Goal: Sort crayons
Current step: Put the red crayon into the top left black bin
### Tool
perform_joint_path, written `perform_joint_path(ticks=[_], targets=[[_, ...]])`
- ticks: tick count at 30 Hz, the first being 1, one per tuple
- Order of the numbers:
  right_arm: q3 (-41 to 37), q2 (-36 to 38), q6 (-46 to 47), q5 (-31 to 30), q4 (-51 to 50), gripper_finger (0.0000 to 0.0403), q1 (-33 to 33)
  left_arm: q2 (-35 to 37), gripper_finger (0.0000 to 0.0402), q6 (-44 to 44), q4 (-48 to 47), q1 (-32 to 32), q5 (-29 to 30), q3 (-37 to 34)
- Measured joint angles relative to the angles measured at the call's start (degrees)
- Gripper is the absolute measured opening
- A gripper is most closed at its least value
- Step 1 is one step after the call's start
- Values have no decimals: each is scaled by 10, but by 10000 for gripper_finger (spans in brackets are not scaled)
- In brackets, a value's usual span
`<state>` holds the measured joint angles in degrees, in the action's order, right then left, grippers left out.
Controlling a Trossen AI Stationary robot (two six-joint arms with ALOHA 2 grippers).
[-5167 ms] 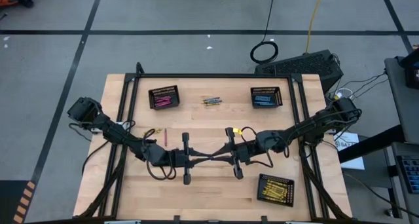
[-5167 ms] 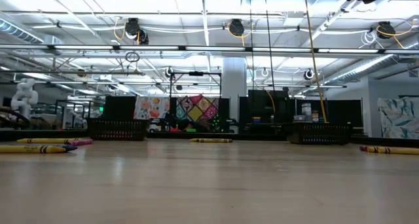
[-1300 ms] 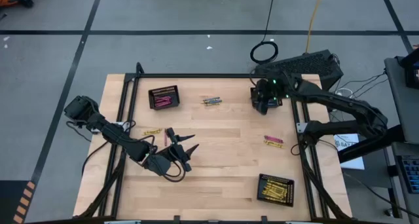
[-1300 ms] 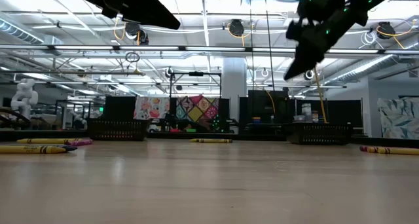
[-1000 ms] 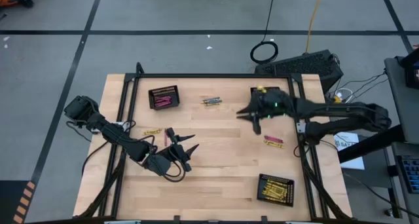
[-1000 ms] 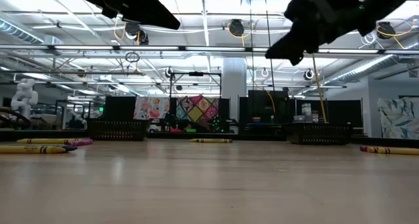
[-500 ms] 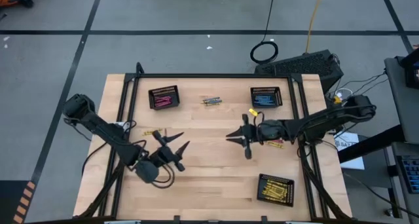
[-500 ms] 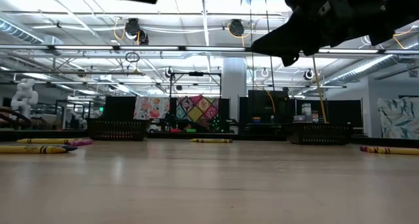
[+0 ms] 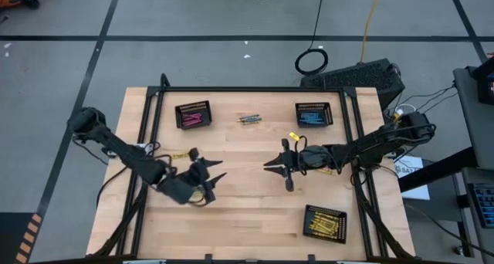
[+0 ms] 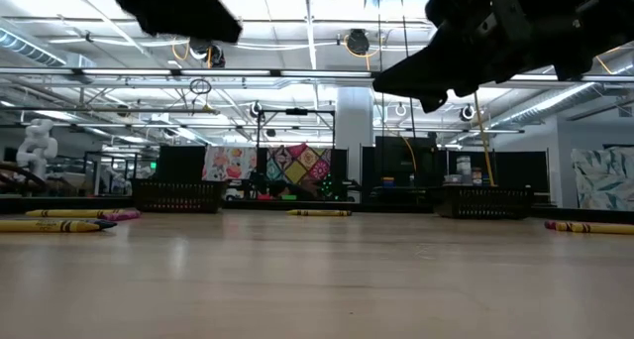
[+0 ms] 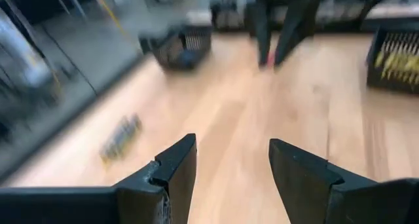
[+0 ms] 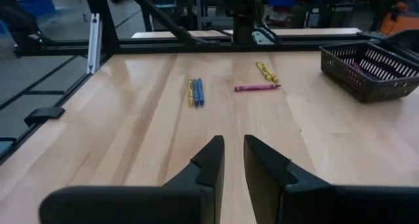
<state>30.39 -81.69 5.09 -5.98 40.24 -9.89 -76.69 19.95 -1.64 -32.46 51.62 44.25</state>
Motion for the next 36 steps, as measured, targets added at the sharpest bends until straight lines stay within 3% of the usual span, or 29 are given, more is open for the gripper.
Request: perform_joint_path(ticks=[3,7,12,19,26,36], targets=[[0,0,-2,0,3,43,0,0,195,102,-85,38,-57,0],[0,0,-8,0,3,43,0,0,195,234,-211,72,-84,0],[0,0,-12,0,2,43,0,0,195,340,-339,87,-153,0],[0,0,-13,0,0,43,0,0,196,559,-520,80,-169,-2],[0,0,-13,0,-2,43,0,0,196,656,-482,91,-213,-48],[0,0,-13,0,-2,43,0,-1,196,698,-366,91,-173,-107]])
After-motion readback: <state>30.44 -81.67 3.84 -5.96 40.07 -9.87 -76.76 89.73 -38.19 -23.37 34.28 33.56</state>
